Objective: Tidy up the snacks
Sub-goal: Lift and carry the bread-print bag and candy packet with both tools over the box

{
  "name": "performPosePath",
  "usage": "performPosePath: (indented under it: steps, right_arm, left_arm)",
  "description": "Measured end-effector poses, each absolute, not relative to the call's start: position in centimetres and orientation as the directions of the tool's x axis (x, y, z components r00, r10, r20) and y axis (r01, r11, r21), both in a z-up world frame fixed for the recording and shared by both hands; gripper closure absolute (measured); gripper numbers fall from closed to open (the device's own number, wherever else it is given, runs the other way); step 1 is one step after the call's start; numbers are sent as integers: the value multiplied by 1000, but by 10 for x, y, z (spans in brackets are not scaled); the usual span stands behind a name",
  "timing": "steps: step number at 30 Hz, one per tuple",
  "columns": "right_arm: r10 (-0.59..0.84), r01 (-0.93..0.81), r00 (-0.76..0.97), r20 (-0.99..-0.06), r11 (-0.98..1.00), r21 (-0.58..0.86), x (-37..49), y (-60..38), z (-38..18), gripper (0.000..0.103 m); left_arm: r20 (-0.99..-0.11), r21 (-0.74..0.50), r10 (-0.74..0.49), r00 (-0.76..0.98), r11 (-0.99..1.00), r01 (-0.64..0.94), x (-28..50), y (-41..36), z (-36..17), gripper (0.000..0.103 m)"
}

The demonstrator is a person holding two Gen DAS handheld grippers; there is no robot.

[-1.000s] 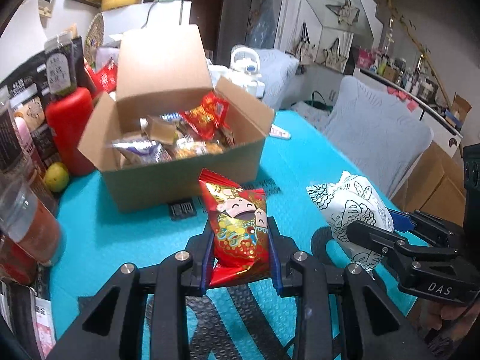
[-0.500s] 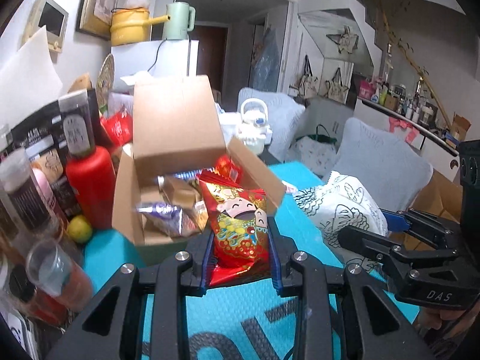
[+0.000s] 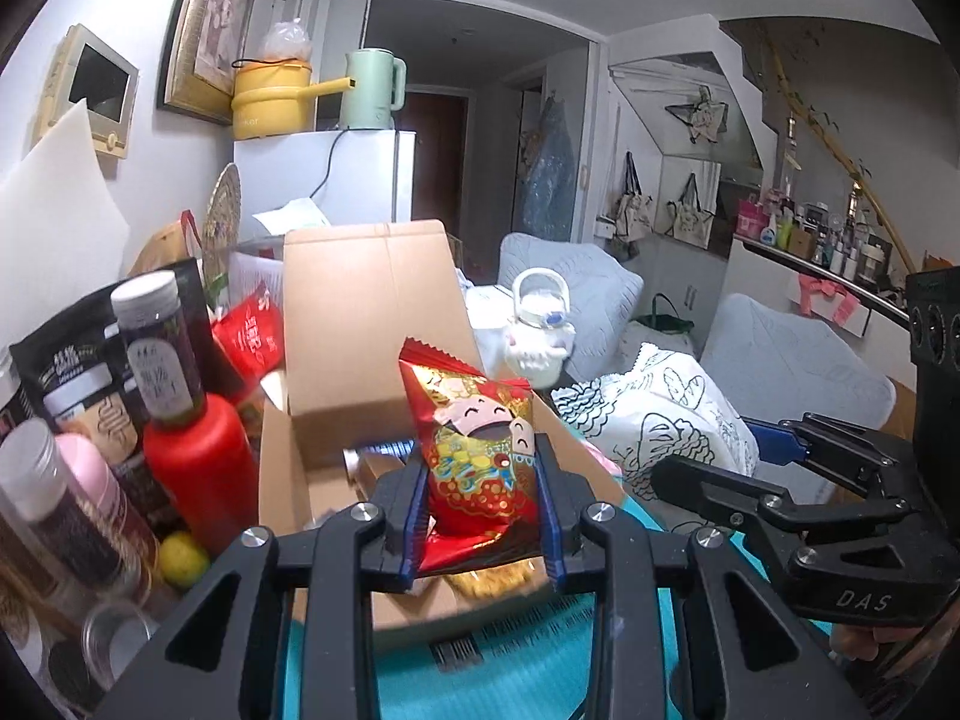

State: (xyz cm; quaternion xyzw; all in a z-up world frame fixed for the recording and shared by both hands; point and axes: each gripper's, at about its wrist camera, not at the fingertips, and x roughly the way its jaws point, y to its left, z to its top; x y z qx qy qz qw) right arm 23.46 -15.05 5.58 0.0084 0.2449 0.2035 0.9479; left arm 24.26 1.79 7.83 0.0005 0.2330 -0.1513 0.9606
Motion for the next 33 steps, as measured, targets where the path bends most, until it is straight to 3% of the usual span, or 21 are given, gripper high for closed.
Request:
performPosePath:
  steps: [16,33]
  right_arm:
    - [402,-390,799,-447,912,122,334,-132,53,47]
    - [396,-364,686,-610,913,184,400,-120,-17,47]
  left_arm:
    - [-449,-99,-228,864,974,205,336,41,67,73]
    - [-624,-51,-154,766,986,157,397,42,5,73]
